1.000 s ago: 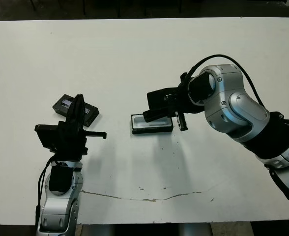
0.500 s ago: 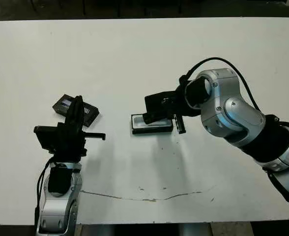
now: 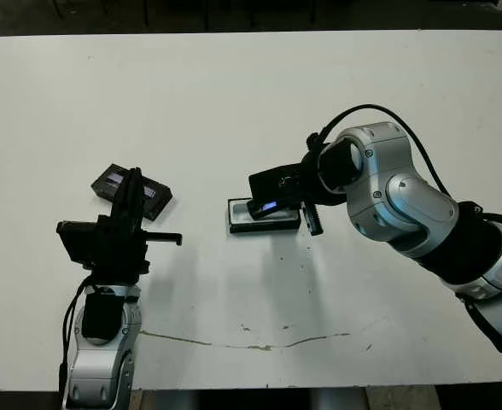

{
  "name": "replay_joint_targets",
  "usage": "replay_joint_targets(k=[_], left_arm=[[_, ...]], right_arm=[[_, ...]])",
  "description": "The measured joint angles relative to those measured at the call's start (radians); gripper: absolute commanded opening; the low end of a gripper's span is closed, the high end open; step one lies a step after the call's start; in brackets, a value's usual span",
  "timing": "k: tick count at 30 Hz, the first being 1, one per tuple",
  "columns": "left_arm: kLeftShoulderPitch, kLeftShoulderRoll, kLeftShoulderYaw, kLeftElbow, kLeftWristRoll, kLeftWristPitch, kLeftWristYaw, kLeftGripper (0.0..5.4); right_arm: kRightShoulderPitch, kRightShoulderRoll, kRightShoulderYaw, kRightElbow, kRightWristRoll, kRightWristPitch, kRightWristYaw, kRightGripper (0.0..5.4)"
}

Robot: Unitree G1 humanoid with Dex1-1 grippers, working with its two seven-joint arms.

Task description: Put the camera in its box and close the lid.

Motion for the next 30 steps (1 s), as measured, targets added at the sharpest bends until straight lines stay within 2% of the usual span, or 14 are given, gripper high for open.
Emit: replay_joint_targets(k=[5,16,30], left_arm=[[0.004,-0.005,0.000,0.000,-0.002,0.000,0.000,0.00],[0.014,-0.008,-0.003,0.000,0.002,-0.009,0.001,0.00],[0.023,-0.017,-0.015,0.009,-0.012,-0.021,0.000,0.00]], right_arm=[[0.001,0.000,0.000,0.005,-0.001,-0.023,0.000,0.33],[0.019,0.020,0.019,0.026,-0.021,0.004,0.001,0.33],[0.027,0.047,0.028,0.037,-0.032,-0.001,0.001,0.33]])
